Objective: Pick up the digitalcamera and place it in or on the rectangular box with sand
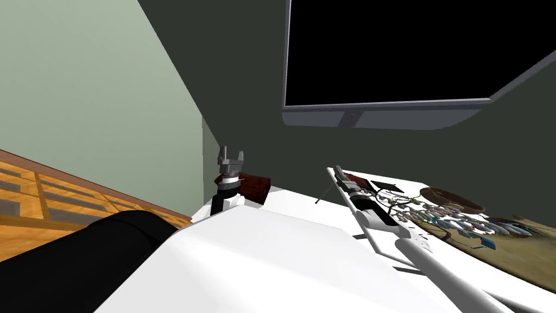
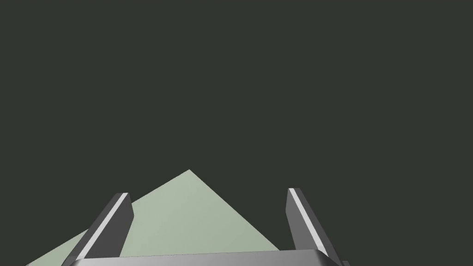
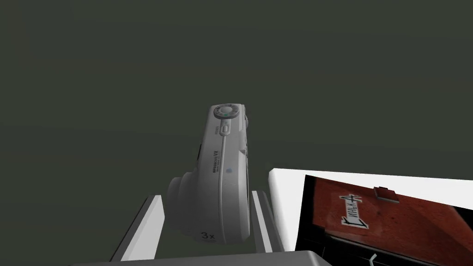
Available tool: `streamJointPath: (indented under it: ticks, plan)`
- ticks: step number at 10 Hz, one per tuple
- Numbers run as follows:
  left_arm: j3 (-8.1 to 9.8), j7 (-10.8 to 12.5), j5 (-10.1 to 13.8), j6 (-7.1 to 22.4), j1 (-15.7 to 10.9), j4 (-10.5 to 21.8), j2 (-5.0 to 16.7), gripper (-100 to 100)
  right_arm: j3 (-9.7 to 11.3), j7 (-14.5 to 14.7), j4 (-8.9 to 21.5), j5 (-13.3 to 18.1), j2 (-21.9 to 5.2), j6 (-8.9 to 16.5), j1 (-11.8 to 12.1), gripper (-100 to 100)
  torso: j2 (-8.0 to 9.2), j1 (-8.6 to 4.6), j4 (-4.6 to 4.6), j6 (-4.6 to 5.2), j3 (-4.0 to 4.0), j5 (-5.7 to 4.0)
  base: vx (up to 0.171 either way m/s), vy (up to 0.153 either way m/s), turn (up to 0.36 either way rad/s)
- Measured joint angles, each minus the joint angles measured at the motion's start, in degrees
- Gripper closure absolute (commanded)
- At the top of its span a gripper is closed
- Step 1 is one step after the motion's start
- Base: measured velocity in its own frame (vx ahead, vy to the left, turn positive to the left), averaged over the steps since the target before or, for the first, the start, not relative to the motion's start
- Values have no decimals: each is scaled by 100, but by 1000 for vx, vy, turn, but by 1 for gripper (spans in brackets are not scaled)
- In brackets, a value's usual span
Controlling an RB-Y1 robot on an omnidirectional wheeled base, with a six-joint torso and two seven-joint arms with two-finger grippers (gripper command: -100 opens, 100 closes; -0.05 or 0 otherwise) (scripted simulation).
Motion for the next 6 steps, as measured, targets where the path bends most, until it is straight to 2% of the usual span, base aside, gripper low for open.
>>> streamJointPath:
  ticks: [1,4,6]
  plan:
    - [0,0,0,0,0,0,0,0,37,-152,171,-67,-64,-81,-74,100,7,-12,0,2,3,-6,141,-118,108]
    - [1,0,0,0,0,0,1,0,7,-515,328,-332,-234,-198,-43,100,37,-45,8,18,22,-14,148,-170,50]
    - [1,0,0,0,0,1,1,0,74,-758,549,-459,-249,-329,-100,100,43,-48,6,21,23,-21,122,-149,15]
